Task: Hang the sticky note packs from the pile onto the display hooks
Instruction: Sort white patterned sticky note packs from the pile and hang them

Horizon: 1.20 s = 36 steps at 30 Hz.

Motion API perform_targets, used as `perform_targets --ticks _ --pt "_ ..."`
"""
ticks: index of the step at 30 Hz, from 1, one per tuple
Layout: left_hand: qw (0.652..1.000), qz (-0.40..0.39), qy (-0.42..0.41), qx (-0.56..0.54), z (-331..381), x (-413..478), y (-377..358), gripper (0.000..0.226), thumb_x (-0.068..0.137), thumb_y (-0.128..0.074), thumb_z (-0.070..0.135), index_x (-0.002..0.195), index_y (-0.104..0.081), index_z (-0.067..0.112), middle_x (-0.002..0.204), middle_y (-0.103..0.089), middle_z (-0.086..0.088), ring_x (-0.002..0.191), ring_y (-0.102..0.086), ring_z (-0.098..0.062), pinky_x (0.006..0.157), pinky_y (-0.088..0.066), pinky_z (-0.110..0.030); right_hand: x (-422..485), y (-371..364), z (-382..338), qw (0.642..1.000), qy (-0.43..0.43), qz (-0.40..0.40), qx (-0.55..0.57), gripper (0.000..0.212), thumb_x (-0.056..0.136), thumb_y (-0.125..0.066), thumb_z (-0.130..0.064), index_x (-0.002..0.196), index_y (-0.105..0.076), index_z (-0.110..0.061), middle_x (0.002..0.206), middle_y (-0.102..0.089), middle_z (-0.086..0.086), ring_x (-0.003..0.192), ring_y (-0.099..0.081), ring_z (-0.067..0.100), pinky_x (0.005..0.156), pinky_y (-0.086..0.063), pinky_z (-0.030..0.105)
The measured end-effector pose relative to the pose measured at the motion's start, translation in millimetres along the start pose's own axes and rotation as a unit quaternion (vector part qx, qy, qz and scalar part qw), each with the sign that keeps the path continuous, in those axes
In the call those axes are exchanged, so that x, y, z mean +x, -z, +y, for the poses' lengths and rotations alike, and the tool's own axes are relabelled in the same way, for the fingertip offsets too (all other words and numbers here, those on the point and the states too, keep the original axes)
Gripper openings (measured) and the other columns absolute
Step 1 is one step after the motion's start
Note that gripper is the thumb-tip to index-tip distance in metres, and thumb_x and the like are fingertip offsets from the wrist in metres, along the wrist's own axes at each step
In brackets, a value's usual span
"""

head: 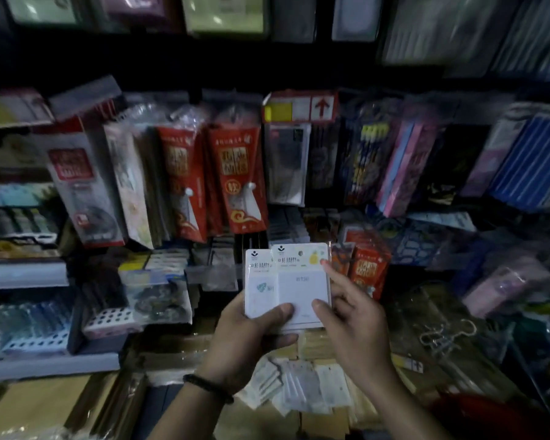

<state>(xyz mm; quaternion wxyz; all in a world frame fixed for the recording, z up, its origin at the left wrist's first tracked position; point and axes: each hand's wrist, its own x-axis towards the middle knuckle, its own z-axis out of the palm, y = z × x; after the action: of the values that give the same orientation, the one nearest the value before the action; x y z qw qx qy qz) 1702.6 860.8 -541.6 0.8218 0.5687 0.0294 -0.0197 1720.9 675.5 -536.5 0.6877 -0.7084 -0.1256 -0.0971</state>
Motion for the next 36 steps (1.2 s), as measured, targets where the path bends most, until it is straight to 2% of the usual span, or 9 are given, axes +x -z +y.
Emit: perform_targets --ticks 5,8,10,14,17,20,27,33,36 --pt "0.997 -0.028 -0.070 0.020 74 7 -16 0.034 0.104 -0.062 0.013 0.138 -0.066 0.012 0.128 -0.077 -0.016 0.104 -0.078 -0.037 0.072 -0.066 -0.037 41 7 -63 0.998 0.068 -0.011 -0.009 0.062 0.098 -0.072 0.002 0.143 -0.065 -0.040 0.108 -0.077 0.000 0.092 -0.073 0.008 0.083 -0.050 0.019" --pt "0.989 -0.056 -0.130 0.045 117 10 -27 0.040 0.106 -0.057 0.006 0.144 -0.061 0.016 0.136 -0.073 -0.012 0.119 -0.074 -0.034 0.094 -0.064 -0.048 65 11 -100 0.994 0.108 -0.017 -0.013 0.061 0.098 -0.073 0.001 0.140 -0.066 -0.043 0.103 -0.069 0.003 0.089 -0.068 0.002 0.088 -0.041 0.013" --pt "0.984 -0.058 -0.157 0.064 144 12 -33 0.041 0.106 -0.056 0.004 0.144 -0.061 0.017 0.139 -0.072 -0.012 0.125 -0.071 -0.035 0.103 -0.057 -0.054 80 12 -124 0.991 0.129 -0.021 -0.018 0.060 0.098 -0.073 0.001 0.143 -0.066 -0.039 0.117 -0.072 -0.011 0.106 -0.070 -0.002 0.099 -0.043 0.011" --pt "0.973 -0.024 -0.211 0.095 194 19 -40 0.039 0.103 -0.062 0.003 0.139 -0.066 0.017 0.134 -0.075 -0.009 0.122 -0.073 -0.033 0.106 -0.054 -0.054 108 11 -166 0.986 0.166 -0.035 -0.005 0.061 0.099 -0.070 0.004 0.142 -0.066 -0.039 0.128 -0.073 -0.011 0.117 -0.071 0.004 0.099 -0.051 0.017" --pt "0.961 -0.006 -0.259 0.095 227 20 -45 0.037 0.096 -0.067 0.012 0.133 -0.069 0.014 0.130 -0.077 -0.009 0.122 -0.073 -0.030 0.104 -0.057 -0.050 129 8 -191 0.982 0.186 -0.031 0.012 0.059 0.098 -0.066 0.012 0.137 -0.067 -0.033 0.121 -0.076 -0.017 0.112 -0.074 0.004 0.091 -0.055 0.015" --pt "0.956 0.009 -0.278 0.094 254 27 -45 0.033 0.098 -0.065 0.014 0.131 -0.071 0.014 0.131 -0.076 -0.009 0.122 -0.073 -0.030 0.108 -0.053 -0.052 154 5 -210 0.981 0.192 -0.011 0.031 0.061 0.097 -0.064 0.015 0.134 -0.068 -0.034 0.111 -0.080 -0.007 0.104 -0.078 0.011 0.082 -0.060 0.020" --pt "0.884 0.080 -0.409 0.210 309 24 -46 0.039 0.102 -0.065 0.012 0.134 -0.060 0.034 0.118 -0.076 0.023 0.107 -0.075 -0.003 0.077 -0.063 -0.021 202 -6 -240 0.968 0.243 0.047 0.041 0.058 0.100 -0.061 0.012 0.140 -0.067 -0.029 0.119 -0.077 -0.004 0.105 -0.076 0.006 0.081 -0.062 0.020" --pt "0.857 0.103 -0.439 0.249 332 31 -48 0.049 0.099 -0.069 0.014 0.129 -0.059 0.051 0.113 -0.078 0.014 0.104 -0.076 -0.001 0.073 -0.062 -0.017 234 -15 -260 0.955 0.282 0.084 0.044 0.058 0.101 -0.063 0.008 0.144 -0.066 -0.032 0.144 -0.067 -0.009 0.126 -0.068 0.004 0.104 -0.060 0.038" --pt "0.853 0.106 -0.440 0.259 338 37 -53 0.050 0.099 -0.071 0.014 0.138 -0.060 0.043 0.116 -0.076 0.008 0.102 -0.075 0.000 0.071 -0.061 -0.016 244 -15 -267 0.949 0.300 0.090 0.038 0.058 0.101 -0.062 0.008 0.145 -0.064 -0.030 0.138 -0.069 -0.018 0.111 -0.073 0.025 0.094 -0.059 0.055"
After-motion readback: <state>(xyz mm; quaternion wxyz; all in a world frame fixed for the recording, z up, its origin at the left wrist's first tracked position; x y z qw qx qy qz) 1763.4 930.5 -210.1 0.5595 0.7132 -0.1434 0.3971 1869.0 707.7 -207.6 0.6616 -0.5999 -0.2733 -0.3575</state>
